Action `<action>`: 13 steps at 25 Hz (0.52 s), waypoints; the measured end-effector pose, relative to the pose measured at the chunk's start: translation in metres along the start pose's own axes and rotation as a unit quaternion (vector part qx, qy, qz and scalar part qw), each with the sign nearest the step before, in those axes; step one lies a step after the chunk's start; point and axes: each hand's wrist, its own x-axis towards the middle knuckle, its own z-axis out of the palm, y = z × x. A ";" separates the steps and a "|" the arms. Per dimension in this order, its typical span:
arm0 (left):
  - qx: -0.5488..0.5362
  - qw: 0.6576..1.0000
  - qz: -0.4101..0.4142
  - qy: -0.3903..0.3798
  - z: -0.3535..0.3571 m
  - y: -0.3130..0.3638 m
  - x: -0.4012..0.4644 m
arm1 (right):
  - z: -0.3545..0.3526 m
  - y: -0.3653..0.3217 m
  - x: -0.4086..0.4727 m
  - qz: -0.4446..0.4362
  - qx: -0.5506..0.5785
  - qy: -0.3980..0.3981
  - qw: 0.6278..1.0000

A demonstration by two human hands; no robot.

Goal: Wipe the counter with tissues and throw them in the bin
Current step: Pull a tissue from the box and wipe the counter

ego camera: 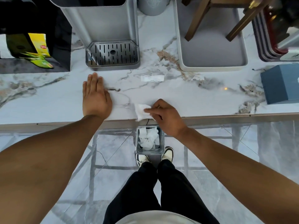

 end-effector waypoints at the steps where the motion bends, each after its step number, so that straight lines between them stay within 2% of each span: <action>1: 0.001 1.000 -0.001 -0.001 -0.001 0.000 0.000 | 0.003 -0.001 -0.007 -0.012 0.007 -0.044 0.999; 3: 0.004 1.000 -0.001 -0.005 -0.001 0.001 -0.001 | 0.008 -0.005 -0.018 -0.034 0.016 -0.095 0.995; 4: 0.004 1.000 0.001 -0.009 -0.001 0.001 -0.001 | 0.010 -0.009 -0.021 -0.038 0.021 -0.091 0.995; 8: 0.005 1.000 0.001 -0.018 -0.003 0.001 -0.001 | 0.005 -0.020 -0.005 -0.014 0.035 0.005 0.999; 13: 0.007 1.000 0.007 -0.029 -0.004 0.002 0.000 | -0.015 -0.017 0.025 -0.026 -0.087 0.060 0.994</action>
